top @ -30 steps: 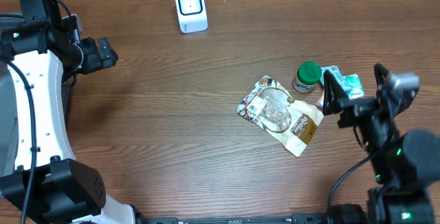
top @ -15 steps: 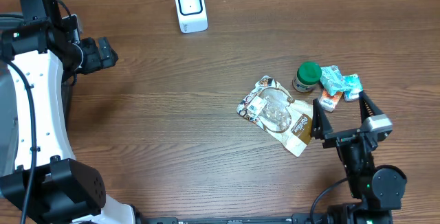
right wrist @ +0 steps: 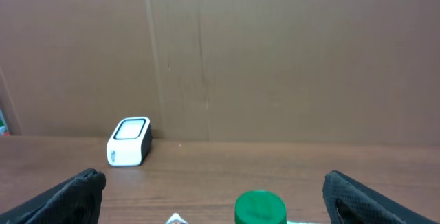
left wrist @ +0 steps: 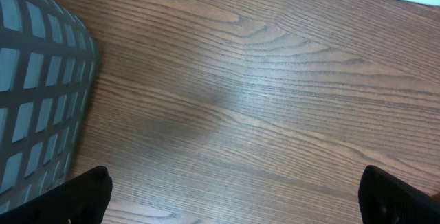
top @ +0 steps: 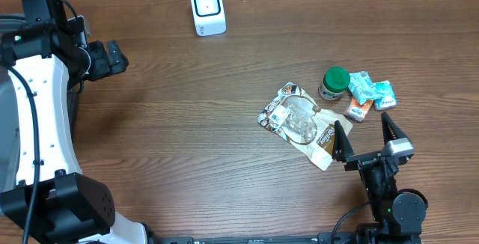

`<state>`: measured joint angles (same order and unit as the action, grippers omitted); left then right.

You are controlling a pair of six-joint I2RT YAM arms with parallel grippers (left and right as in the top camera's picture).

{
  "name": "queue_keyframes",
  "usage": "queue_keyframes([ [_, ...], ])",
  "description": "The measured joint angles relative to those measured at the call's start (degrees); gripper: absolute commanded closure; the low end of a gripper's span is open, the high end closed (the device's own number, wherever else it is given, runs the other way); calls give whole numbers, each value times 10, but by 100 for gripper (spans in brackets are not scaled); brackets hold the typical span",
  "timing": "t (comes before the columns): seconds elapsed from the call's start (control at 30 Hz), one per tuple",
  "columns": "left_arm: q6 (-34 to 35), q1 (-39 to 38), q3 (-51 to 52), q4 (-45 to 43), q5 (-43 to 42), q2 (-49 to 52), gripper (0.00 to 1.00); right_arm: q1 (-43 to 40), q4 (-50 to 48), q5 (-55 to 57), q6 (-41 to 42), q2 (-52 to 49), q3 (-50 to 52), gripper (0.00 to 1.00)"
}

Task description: Scan the item barcode

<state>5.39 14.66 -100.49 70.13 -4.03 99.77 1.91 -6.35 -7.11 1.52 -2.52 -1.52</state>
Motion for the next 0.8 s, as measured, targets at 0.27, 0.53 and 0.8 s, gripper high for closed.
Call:
queue_keyframes([
  [0.27,0,0,0,0,0,0,0,0,101,0,0,18,5,0],
  [0.53,0,0,0,0,0,0,0,0,107,-15,64,18,5,0],
  [0.8,0,0,0,0,0,0,0,0,107,-17,78,18,5,0],
])
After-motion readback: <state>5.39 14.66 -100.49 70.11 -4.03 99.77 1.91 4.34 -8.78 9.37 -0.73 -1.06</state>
